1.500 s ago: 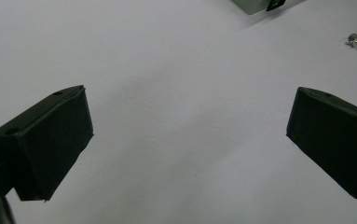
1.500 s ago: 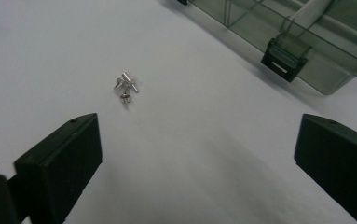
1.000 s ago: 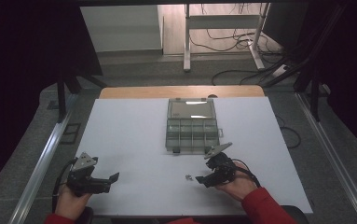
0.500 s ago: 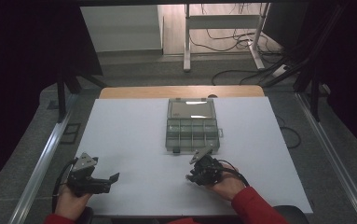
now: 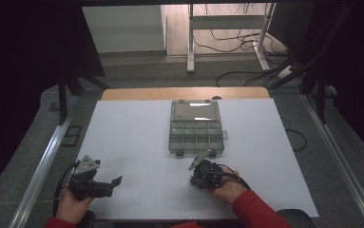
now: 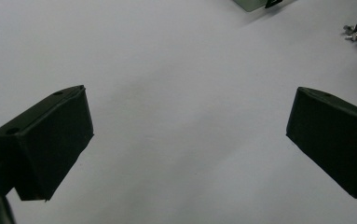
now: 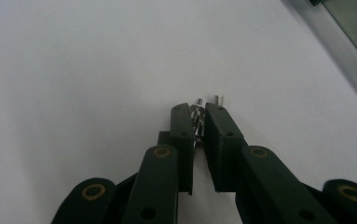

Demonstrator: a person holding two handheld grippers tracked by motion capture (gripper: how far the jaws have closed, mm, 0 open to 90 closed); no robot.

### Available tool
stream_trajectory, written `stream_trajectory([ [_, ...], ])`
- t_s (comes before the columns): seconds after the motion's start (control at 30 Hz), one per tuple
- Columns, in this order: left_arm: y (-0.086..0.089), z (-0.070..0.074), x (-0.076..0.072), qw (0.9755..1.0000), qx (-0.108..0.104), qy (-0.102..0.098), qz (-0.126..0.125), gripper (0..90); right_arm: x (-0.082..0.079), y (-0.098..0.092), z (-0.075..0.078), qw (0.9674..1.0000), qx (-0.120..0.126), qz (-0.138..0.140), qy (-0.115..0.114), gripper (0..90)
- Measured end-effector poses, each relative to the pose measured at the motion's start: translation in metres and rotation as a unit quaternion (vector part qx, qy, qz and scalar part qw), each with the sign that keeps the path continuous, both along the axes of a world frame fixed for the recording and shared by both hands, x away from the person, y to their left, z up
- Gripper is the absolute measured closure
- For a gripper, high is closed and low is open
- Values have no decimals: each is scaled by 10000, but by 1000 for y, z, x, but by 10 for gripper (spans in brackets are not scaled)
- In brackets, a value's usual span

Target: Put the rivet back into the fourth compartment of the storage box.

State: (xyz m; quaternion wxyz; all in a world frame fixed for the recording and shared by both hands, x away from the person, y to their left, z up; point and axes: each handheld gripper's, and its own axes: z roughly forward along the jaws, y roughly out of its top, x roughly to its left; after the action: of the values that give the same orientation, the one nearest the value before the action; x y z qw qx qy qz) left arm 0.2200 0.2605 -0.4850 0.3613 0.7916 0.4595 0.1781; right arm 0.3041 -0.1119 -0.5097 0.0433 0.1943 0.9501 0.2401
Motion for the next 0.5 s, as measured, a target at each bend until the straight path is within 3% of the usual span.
stream_trajectory([
  [0.1,0,0,0,10000,5,-5,1,8,1,-1,2,10000,46,-16,4,822],
  [0.23,-2,0,0,10000,83,9,19,14,5,-9,10,9993,312,-159,118,826],
  [0.5,-5,-1,2,9997,236,89,33,22,11,-20,18,9981,511,-281,183,828],
])
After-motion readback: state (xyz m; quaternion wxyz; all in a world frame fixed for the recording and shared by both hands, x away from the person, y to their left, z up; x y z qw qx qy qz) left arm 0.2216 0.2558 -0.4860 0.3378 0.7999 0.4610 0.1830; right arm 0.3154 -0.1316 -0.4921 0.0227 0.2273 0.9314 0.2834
